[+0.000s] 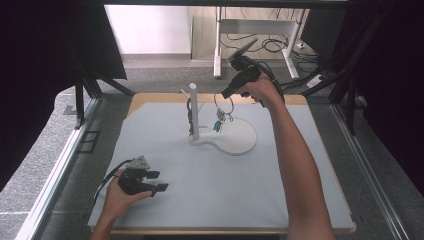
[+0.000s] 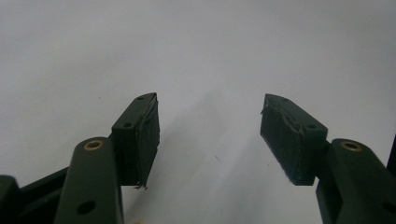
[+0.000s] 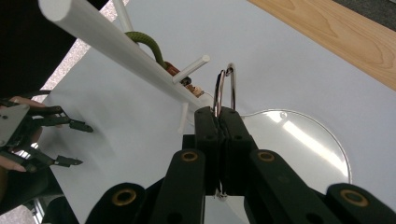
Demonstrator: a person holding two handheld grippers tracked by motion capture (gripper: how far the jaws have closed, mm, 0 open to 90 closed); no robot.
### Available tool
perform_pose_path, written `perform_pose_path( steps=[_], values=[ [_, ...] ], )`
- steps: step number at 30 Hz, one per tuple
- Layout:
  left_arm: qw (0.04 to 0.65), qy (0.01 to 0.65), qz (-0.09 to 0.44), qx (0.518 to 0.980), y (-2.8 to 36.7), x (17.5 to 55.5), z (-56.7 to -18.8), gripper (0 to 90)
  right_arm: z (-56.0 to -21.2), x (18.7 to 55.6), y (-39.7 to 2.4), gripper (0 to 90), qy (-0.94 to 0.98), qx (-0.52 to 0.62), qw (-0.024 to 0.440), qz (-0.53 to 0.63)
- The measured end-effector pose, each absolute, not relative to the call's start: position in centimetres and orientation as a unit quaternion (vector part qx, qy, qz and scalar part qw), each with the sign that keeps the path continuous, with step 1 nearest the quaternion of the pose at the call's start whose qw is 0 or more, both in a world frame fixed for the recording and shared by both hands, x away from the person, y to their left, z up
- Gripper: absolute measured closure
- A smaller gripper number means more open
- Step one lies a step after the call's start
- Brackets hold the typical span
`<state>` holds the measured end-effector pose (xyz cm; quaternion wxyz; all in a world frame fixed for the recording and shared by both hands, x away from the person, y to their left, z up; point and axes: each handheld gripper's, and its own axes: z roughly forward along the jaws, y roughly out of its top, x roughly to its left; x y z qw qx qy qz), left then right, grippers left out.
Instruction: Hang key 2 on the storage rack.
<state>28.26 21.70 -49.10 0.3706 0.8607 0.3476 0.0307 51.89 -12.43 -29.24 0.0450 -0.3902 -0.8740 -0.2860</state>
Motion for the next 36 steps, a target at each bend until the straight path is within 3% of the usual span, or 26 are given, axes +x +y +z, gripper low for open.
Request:
perform_pose_path(
  steps=[36],
  values=[
    [0.370, 0.341, 0.028, 0.864, 21.6, 28.4, -49.2, 37.8, -32.5, 52.9, -8.0, 87.6, -0.886, -0.373, 0.060, -0.269]
  ],
)
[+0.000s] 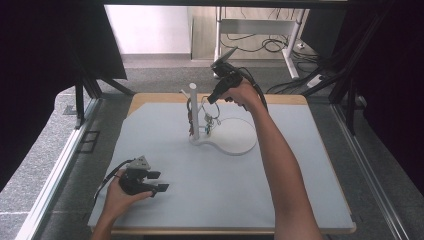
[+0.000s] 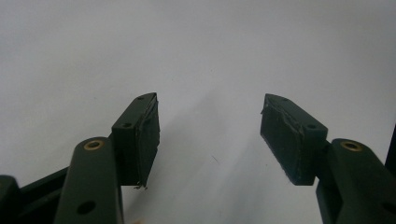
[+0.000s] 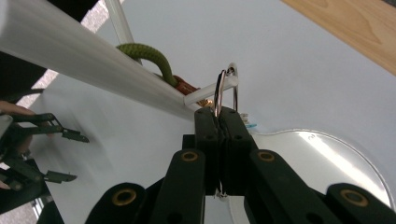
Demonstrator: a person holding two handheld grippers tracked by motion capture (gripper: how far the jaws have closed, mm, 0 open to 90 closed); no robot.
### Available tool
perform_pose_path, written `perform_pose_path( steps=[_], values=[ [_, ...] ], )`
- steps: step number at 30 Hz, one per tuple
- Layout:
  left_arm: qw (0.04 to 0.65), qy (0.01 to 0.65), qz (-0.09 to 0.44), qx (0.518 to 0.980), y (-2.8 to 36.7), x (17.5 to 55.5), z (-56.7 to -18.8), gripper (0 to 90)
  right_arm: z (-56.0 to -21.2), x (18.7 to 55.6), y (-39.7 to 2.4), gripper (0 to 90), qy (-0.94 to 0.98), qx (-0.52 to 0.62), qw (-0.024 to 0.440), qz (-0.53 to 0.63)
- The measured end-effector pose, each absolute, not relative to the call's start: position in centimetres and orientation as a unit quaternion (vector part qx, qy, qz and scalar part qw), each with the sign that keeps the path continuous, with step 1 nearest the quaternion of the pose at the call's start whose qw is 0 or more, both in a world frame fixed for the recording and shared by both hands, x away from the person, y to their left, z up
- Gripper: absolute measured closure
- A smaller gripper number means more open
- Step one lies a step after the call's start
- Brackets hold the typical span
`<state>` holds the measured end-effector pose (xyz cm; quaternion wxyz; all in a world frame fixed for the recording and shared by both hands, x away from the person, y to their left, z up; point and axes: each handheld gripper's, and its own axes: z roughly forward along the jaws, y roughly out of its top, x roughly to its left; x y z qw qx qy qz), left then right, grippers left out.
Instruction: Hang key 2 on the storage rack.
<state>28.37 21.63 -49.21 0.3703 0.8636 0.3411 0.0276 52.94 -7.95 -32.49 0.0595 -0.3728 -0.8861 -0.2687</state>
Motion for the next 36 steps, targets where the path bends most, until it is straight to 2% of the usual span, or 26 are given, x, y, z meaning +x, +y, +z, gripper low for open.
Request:
perform_pose_path(
  steps=[16, 24, 36],
  values=[
    [0.368, 0.340, 0.027, 0.865, 21.6, 28.4, -49.3, 37.8, -34.6, 52.3, -6.8, 86.5, -0.890, -0.364, 0.078, -0.263],
    [0.368, 0.340, 0.027, 0.865, 21.6, 28.3, -49.3, 37.9, -35.0, 51.8, -7.1, 81.8, -0.889, -0.362, 0.081, -0.270],
    [0.367, 0.347, 0.027, 0.863, 21.5, 28.4, -49.3, 37.8, -34.1, 49.4, -9.6, 55.9, -0.891, -0.337, 0.045, -0.302]
  ],
)
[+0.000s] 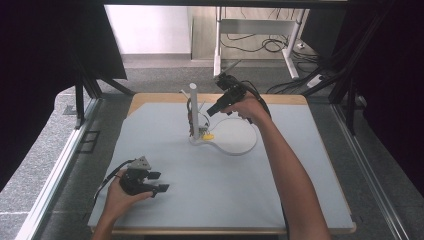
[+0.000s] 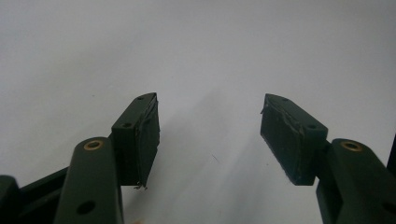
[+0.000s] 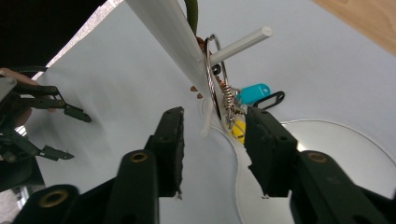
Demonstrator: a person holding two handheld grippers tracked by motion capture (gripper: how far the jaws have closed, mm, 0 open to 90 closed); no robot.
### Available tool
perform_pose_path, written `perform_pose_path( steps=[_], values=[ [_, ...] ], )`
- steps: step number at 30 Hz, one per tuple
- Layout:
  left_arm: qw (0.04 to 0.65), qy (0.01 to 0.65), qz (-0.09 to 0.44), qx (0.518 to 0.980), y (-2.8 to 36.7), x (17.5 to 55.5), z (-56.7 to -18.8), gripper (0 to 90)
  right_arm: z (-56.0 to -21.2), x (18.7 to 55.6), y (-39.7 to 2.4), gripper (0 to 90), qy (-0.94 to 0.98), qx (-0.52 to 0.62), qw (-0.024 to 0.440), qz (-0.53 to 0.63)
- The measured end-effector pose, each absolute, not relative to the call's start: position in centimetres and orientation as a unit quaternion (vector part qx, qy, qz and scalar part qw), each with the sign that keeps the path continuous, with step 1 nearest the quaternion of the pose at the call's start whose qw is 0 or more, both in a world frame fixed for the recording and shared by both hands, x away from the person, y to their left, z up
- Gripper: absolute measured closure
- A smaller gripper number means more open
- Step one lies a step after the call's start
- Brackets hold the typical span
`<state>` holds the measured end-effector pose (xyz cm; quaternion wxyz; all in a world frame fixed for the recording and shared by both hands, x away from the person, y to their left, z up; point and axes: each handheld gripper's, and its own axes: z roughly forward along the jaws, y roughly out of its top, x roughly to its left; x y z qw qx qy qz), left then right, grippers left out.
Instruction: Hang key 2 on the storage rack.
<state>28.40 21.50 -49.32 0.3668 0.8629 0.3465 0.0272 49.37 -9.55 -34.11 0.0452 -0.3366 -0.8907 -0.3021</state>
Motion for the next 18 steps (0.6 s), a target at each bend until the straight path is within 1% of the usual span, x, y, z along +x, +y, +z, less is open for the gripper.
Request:
perform_pose_path(
  steps=[5, 13, 18],
  values=[
    [0.371, 0.350, 0.028, 0.859, 21.6, 28.5, -49.2, 37.7, -34.1, 47.9, -11.4, 50.7, -0.884, -0.328, 0.030, -0.332],
    [0.373, 0.338, 0.030, 0.864, 21.7, 28.2, -49.2, 37.2, -34.9, 45.2, -14.5, 48.8, -0.879, -0.323, 0.006, -0.351],
    [0.372, 0.336, 0.029, 0.865, 21.6, 28.1, -49.4, 37.1, -36.3, 43.1, -17.1, 48.0, -0.871, -0.331, -0.006, -0.363]
  ],
)
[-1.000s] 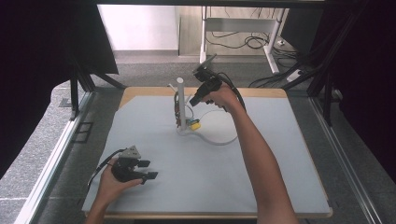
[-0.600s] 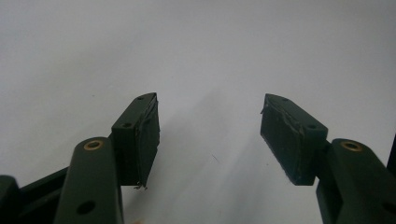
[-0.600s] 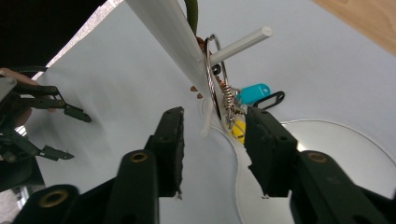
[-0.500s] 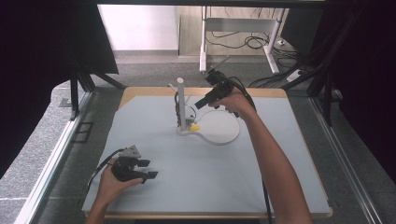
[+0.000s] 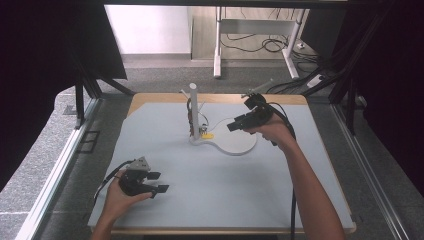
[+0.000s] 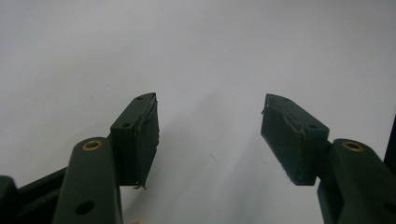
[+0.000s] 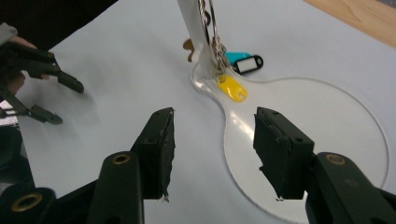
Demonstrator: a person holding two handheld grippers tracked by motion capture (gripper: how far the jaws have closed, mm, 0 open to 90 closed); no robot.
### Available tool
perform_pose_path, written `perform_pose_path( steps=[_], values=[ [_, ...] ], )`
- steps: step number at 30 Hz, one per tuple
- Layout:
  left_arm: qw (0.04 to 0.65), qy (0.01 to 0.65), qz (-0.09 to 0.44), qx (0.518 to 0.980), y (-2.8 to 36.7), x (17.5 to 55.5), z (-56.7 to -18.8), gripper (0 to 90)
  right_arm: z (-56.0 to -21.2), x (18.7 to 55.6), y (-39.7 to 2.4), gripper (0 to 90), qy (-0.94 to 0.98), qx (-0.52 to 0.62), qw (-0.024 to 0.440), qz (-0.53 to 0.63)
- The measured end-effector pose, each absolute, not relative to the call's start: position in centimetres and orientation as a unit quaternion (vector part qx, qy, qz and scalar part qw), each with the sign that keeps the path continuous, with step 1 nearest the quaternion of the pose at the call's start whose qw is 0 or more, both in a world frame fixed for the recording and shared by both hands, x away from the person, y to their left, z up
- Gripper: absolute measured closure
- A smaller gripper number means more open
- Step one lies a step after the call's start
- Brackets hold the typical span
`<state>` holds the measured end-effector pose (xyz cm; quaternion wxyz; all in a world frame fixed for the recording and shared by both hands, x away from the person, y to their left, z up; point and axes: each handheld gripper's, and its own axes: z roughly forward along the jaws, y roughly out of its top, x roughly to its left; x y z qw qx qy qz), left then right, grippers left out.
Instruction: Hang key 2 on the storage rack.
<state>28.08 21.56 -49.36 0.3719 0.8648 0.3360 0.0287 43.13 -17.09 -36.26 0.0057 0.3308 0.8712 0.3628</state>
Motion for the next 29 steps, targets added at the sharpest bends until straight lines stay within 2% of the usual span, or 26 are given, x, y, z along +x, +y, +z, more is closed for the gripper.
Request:
perform_pose_path(
  steps=[19, 25, 29],
  values=[
    [0.359, 0.344, 0.043, 0.866, 21.9, 27.6, -49.2, 36.3, -44.8, 35.6, -26.6, 46.0, 0.837, 0.361, 0.033, 0.409],
    [0.358, 0.346, 0.044, 0.866, 21.9, 27.5, -49.1, 35.5, -46.8, 33.7, -27.3, 45.2, 0.832, 0.360, 0.053, 0.419],
    [0.357, 0.345, 0.046, 0.867, 21.9, 27.5, -49.1, 35.5, -46.9, 33.1, -27.1, 44.0, 0.836, 0.361, 0.078, 0.406]
  ],
)
